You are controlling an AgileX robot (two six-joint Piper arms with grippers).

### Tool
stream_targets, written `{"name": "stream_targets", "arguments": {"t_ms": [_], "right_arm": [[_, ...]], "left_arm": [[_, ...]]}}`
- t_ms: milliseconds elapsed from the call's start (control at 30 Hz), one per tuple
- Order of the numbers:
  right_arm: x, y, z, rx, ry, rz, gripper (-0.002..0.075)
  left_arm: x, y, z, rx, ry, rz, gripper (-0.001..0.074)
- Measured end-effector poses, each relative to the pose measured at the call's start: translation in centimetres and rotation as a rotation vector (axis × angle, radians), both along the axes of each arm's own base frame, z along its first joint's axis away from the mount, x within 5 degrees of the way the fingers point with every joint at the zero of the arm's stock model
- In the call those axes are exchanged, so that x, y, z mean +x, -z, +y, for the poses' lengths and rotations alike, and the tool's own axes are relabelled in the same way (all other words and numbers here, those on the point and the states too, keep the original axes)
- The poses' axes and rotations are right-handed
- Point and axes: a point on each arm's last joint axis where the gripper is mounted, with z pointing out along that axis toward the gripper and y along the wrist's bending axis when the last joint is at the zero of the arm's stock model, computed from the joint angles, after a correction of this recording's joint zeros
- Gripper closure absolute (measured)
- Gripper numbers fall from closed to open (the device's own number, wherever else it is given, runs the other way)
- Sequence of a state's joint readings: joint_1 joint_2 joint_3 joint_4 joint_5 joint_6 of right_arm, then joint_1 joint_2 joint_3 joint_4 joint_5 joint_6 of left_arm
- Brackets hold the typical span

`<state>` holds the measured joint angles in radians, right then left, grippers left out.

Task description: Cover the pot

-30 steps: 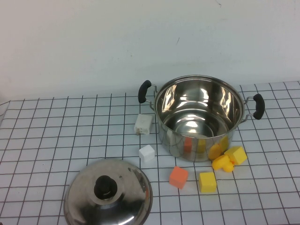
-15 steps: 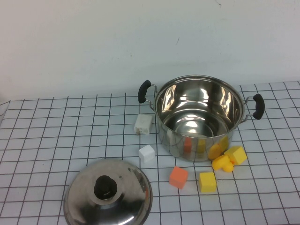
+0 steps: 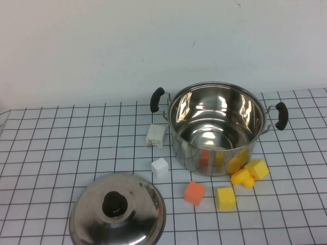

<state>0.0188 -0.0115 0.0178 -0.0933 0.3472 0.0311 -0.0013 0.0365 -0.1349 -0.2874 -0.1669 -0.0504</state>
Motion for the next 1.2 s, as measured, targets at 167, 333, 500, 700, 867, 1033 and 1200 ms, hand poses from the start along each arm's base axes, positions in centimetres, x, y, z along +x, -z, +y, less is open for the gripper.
{"name": "stream_targets", "arguments": {"t_ms": [167,333,500,700,867,1033,1200], "right_arm": [[0.0,0.0,0.0,0.000,0.000,0.000,0.0717],[0.0,0.0,0.0,0.000,0.000,0.000,0.0717],[0.0,0.0,0.0,0.000,0.000,0.000,0.0717],[0.0,0.0,0.0,0.000,0.000,0.000,0.0717],[0.0,0.0,0.0,0.000,0.000,0.000,0.0717],[0.0,0.0,0.0,0.000,0.000,0.000,0.0717],[0.0,0.0,0.0,0.000,0.000,0.000,0.0717]], "left_arm": [[2.4,-2.2,-0.2,-0.033,0.034,0.165,0.0737],[7.1,-2.2,-0.3,-0.140,0.047,0.385,0.0737],[11.8,0.2,-1.0,-0.070,0.072,0.594,0.0737],[15.2,3.2,-4.8,0.057,0.245,0.654,0.0737],[16.4,6.3,-8.1,0.147,0.368,0.759,0.0737],[17.3,10.3,-9.1,0.237,0.395,0.912,0.0724],[17.7,13.5,-9.2,0.266,0.393,1.037,0.0630]]}}
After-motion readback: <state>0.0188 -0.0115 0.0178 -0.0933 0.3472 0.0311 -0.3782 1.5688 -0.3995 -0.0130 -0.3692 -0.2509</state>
